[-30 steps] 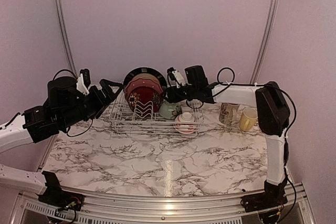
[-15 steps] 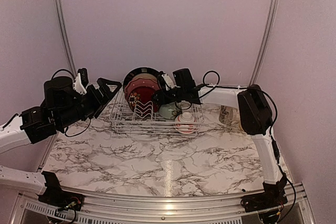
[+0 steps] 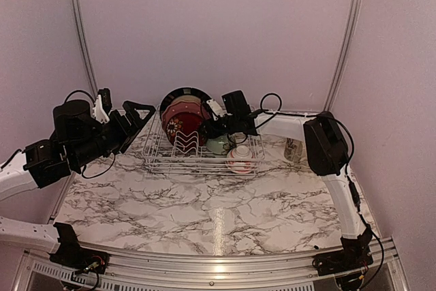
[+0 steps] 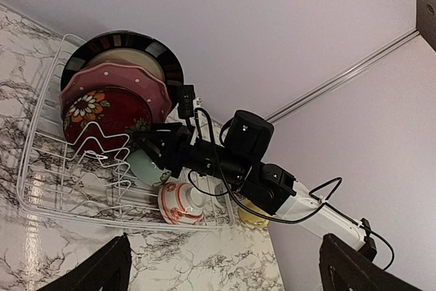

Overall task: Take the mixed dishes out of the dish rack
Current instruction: Grab the plate from the dish rack.

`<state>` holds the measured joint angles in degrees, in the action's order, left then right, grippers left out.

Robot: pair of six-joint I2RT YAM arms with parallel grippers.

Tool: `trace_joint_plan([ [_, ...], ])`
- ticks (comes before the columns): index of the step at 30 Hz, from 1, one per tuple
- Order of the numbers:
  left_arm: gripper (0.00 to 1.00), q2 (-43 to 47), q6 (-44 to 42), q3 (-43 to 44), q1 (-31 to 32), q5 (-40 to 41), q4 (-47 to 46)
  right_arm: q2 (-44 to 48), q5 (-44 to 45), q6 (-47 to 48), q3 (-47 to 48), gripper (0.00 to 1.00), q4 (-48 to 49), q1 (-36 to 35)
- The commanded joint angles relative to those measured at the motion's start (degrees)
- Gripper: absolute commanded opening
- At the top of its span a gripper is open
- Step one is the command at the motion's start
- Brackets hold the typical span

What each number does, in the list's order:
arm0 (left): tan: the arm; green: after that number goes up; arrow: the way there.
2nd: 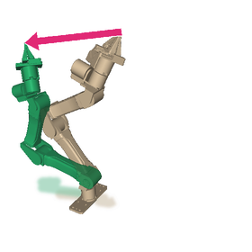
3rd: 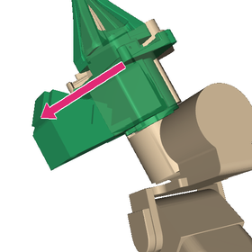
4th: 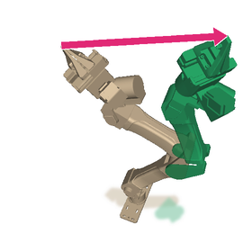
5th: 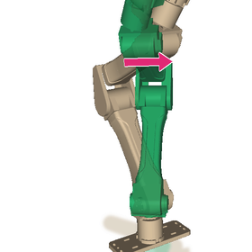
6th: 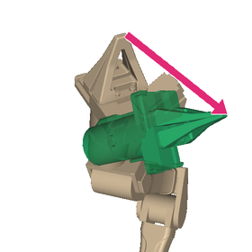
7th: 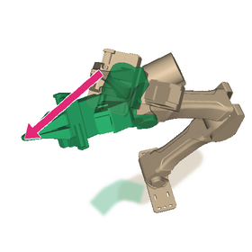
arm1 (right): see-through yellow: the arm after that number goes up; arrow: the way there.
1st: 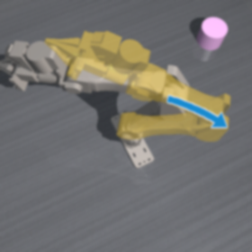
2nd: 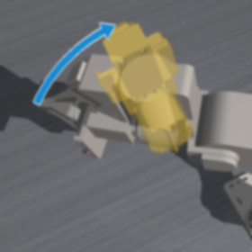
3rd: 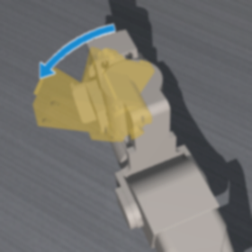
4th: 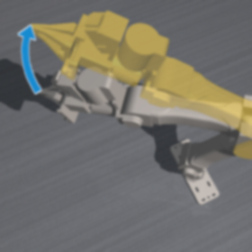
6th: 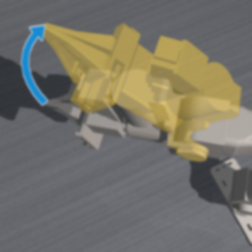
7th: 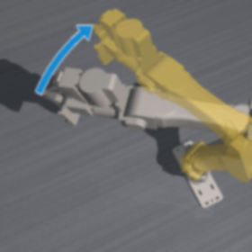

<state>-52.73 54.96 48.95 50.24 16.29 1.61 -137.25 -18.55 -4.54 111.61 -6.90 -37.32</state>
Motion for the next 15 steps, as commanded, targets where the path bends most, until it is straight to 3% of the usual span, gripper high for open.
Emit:
trace_joint_plan([
  [1, 0.99, 0.9, -0.3, -0.9, -0.2, -0.2, 0.1, -0.7, -3.1, 2.0, 1.0, 0.33, 3.0, -0.3],
  [4, 0.99, 0.9, -0.3, -1.1, -0.2, -0.1, 0.1, 0.3, -5.3, 1.7, -0.4, 0.31, 5.1, -0.4],
  [7, 0.99, 0.7, -0.3, -1.2, -0.2, -0.2, 0.0, 1.2, -5.8, 1.2, -1.6, 0.21, 6.3, -0.3],
  [15, 0.99, 0.9, -0.3, -1.3, -0.2, -0.2, -0.4, 0.9, -10.0, 0.1, -3.2, 0.1, 13.1, -0.3],
])
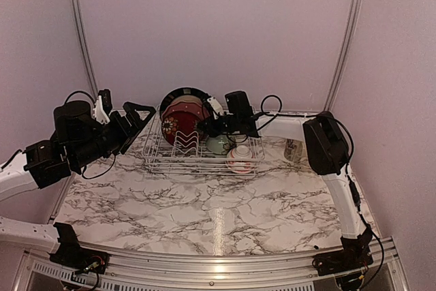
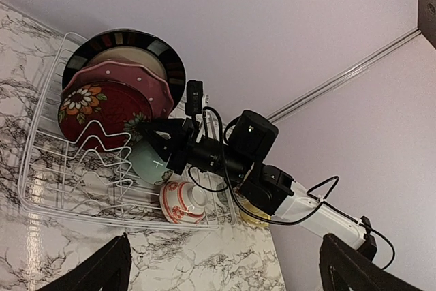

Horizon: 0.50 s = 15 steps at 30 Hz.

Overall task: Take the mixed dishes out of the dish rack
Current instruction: Grab the plate from the dish rack.

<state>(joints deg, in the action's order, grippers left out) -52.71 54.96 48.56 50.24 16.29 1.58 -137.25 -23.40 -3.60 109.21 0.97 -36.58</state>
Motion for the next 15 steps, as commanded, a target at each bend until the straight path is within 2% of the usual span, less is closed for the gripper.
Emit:
trace_joint_plan([
  [1, 0.99, 1.0, -0.3, -0.9, -0.2, -0.2, -0.5, 0.9, -5.4, -0.9, -1.1, 0.1, 6.2, -1.0],
  [4, 0.99, 1.1, -0.4, -0.9, -0.2, -0.2, -0.5, 0.5, -6.3, -0.2, -1.7, 0.28, 7.8, -1.0],
  [7, 0.99, 1.2, -0.4, -1.0, -0.2, -0.2, -0.3, -0.1, -5.9, 0.7, -1.2, 0.37, 8.0, -0.9],
  [13, 0.99, 1.8, -0.4, -1.4, -0.2, 0.1, 0.0, -2.3, -7.2, 1.5, 1.2, 0.38, 9.2, -0.6],
  [15, 0.99, 1.8, -0.4, -1.5, -0.2, 0.2, 0.0, -4.0, -8.1, 1.2, 3.6, 0.32, 8.4, -0.6],
])
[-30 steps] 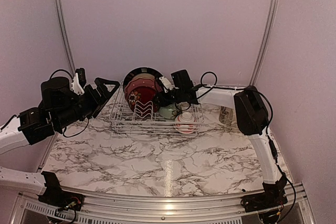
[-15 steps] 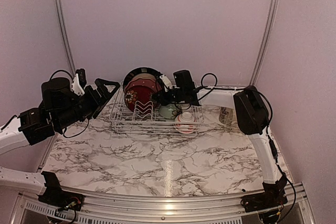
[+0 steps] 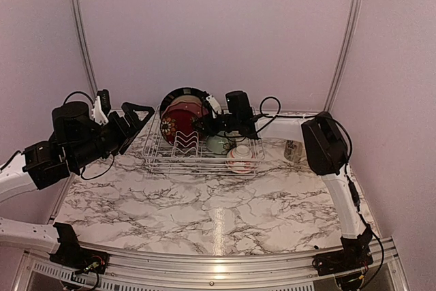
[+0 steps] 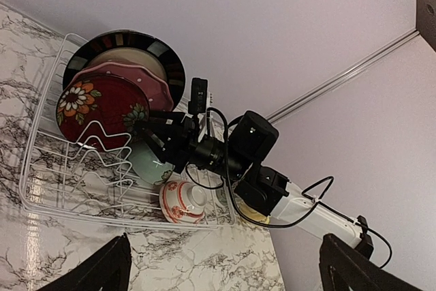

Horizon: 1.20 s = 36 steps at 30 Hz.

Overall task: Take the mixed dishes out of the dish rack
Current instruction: Grab the plate from the dish rack, then pass from the right arm to the left

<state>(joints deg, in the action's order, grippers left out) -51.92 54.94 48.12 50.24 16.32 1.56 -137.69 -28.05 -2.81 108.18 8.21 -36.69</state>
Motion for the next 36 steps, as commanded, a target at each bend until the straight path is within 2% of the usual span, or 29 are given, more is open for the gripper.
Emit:
trace_joint_plan([
  [1, 0.99, 1.0, -0.3, -1.1, -0.2, 0.2, 0.0, -4.4, -3.9, 0.1, 5.7, 0.28, 0.9, -0.4],
  [3, 0.99, 1.0, -0.3, -1.2, -0.2, 0.2, -0.1, -5.7, -4.1, -0.6, 7.2, 0.21, 1.0, -0.5],
  [4, 0.99, 1.0, -0.2, -1.2, -0.2, 0.2, -0.1, -6.5, -4.0, -0.8, 8.1, 0.22, 1.0, -0.5],
  [5, 0.99, 1.1, -0.2, -1.2, -0.2, 0.2, -0.1, -7.0, -3.7, -0.8, 8.9, 0.24, 0.7, -0.6],
  [8, 0.99, 1.2, -0.2, -1.2, -0.2, 0.2, -0.1, -7.9, -2.3, -0.6, 10.4, 0.41, -0.4, -0.7],
  [11, 0.99, 1.6, -0.1, -1.4, -0.2, 0.3, 0.0, -8.3, -1.0, 0.0, 10.9, 0.44, -0.8, -1.0],
  [14, 0.99, 1.6, -0.1, -1.8, -0.2, 0.3, -0.3, -9.7, -2.1, -0.7, 12.9, 0.36, -1.2, -1.1],
  [15, 0.99, 1.5, -0.1, -1.7, -0.2, 0.2, -0.4, -10.1, -1.9, -1.3, 13.8, 0.3, -1.3, -1.1],
  [18, 0.99, 1.4, -0.2, -1.8, -0.2, 0.3, -0.5, -10.0, 0.3, -3.5, 14.4, 0.03, -0.8, -1.2],
  [19, 0.99, 1.5, -0.2, -1.7, -0.2, 0.3, -0.4, -9.7, 1.1, -4.0, 14.5, 0.0, -0.7, -1.1],
  [27, 0.99, 1.9, -0.3, -2.0, -0.2, 1.1, 0.7, -1.3, 6.0, -3.7, 7.0, 0.0, 2.3, -1.1],
  [36, 0.99, 0.6, -0.6, -1.7, -0.2, 1.7, 0.1, 9.3, 5.9, 1.7, -0.4, 0.0, 3.8, -1.2],
])
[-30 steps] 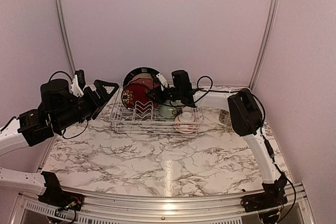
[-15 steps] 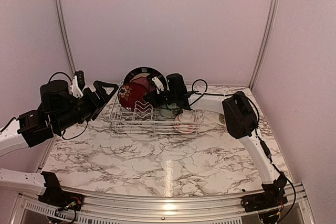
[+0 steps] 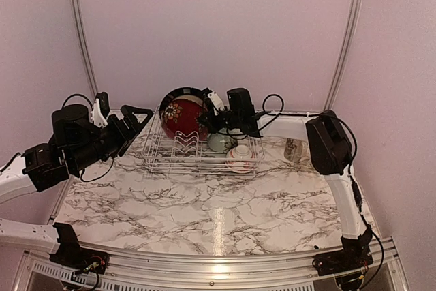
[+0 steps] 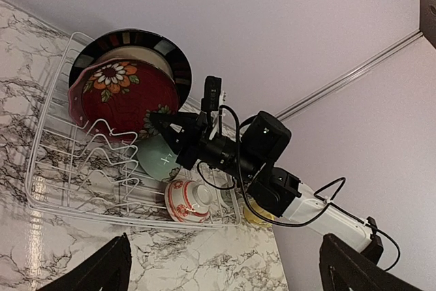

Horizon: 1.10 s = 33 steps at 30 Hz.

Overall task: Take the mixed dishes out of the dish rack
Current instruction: Pass from the right arm to the left

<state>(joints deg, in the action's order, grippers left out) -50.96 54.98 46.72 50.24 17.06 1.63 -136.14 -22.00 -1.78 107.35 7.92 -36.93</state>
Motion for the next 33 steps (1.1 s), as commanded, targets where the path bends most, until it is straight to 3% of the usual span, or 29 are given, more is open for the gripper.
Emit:
trace_joint_plan([
  [1, 0.99, -0.6, -0.6, -0.3, -0.2, 0.9, -0.2, 8.5, 0.0, 1.2, 0.2, 0.0, 3.7, -0.9],
  [8, 0.99, -2.7, 0.2, -0.4, -0.2, -0.1, -1.1, 17.4, 2.6, -1.0, -7.2, 0.0, 3.5, -0.9],
  [15, 0.99, -4.1, 0.4, -1.1, -0.6, -2.6, -4.5, 27.9, -3.8, -16.1, -19.1, 0.0, 4.1, 0.9],
  [19, 0.99, -4.6, 1.6, -3.0, -2.6, -9.5, -10.5, 35.3, -14.6, -28.2, -29.7, 0.0, 8.0, 2.5],
  [25, 0.99, -5.6, 6.1, -9.7, -7.7, -23.7, -28.5, 46.1, -22.7, -46.0, -45.0, 0.0, 17.6, 4.2],
  [33, 0.93, -15.6, 7.6, -6.3, -8.1, -33.3, -37.4, 48.6, -25.5, -52.5, -46.0, 0.0, 19.8, 1.5],
])
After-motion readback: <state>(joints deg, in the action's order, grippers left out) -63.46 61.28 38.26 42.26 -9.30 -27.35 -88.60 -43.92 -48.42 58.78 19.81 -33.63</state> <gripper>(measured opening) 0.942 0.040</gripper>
